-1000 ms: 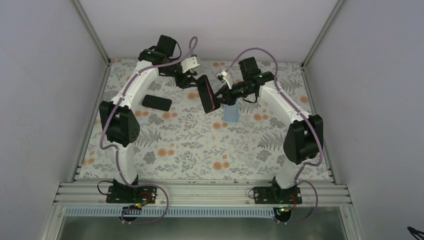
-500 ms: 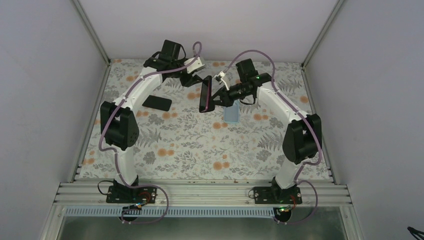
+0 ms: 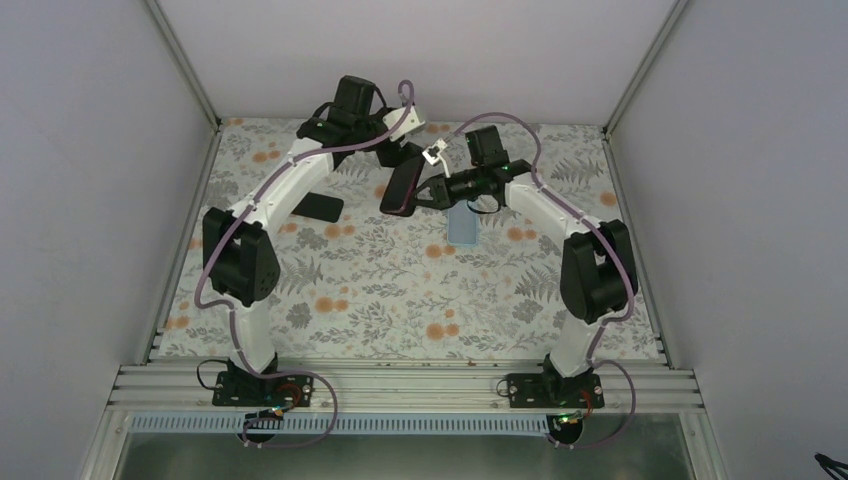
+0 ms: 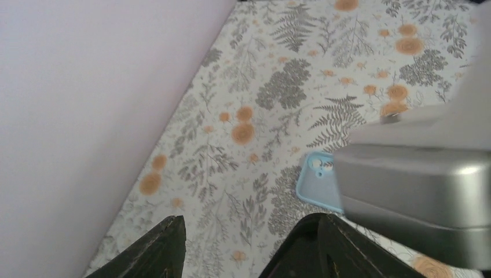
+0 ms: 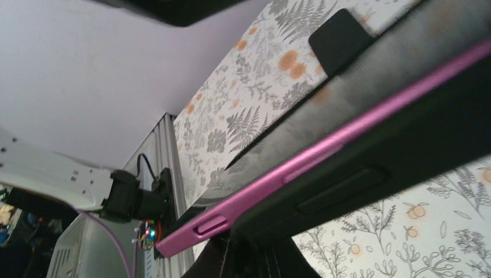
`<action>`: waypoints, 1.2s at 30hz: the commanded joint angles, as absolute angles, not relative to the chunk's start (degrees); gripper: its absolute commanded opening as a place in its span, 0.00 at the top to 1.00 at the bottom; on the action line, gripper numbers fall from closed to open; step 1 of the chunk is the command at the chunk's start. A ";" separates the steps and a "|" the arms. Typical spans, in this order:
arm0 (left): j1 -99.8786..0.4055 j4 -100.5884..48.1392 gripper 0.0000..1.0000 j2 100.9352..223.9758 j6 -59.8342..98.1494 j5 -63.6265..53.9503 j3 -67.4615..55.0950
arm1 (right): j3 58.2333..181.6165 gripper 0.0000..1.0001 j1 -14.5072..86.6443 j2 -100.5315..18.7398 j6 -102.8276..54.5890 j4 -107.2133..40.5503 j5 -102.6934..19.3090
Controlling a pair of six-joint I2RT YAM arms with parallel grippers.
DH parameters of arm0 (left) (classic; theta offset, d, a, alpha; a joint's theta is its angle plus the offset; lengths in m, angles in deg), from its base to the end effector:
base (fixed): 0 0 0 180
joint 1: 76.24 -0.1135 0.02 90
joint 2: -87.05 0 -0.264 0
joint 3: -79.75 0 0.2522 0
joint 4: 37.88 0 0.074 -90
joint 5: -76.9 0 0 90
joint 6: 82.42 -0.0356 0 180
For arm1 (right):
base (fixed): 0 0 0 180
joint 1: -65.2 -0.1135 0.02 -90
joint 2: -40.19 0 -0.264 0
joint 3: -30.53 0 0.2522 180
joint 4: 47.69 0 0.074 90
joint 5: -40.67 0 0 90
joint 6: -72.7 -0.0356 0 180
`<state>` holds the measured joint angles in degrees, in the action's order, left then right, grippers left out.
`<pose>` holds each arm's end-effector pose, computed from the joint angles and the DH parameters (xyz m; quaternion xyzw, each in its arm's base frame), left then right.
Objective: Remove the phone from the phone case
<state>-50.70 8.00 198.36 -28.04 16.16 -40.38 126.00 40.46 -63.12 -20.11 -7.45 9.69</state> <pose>0.3976 -0.2093 0.3348 0.5376 0.6884 -0.1873 0.4495 0.3435 0.1919 0.2673 -0.3276 0.7643 0.5209 0.1928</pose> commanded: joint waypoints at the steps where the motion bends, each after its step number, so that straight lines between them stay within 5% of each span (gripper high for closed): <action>1: -47.39 8.59 0.40 197.35 -26.92 20.11 -38.92 | 131.93 0.97 38.51 -63.32 -23.91 -25.47 11.56; 15: -48.45 -1.74 0.37 191.14 -25.97 6.59 -31.28 | 134.01 0.97 45.84 -74.65 -38.06 -27.22 10.08; 23: -48.28 3.23 0.33 187.56 -28.96 3.25 -37.55 | 135.00 0.97 50.34 -78.85 -41.82 -27.71 10.61; 36: -38.04 -21.45 0.33 180.52 -36.94 -15.04 -10.11 | 134.86 0.97 53.38 -75.65 -49.54 -29.15 7.13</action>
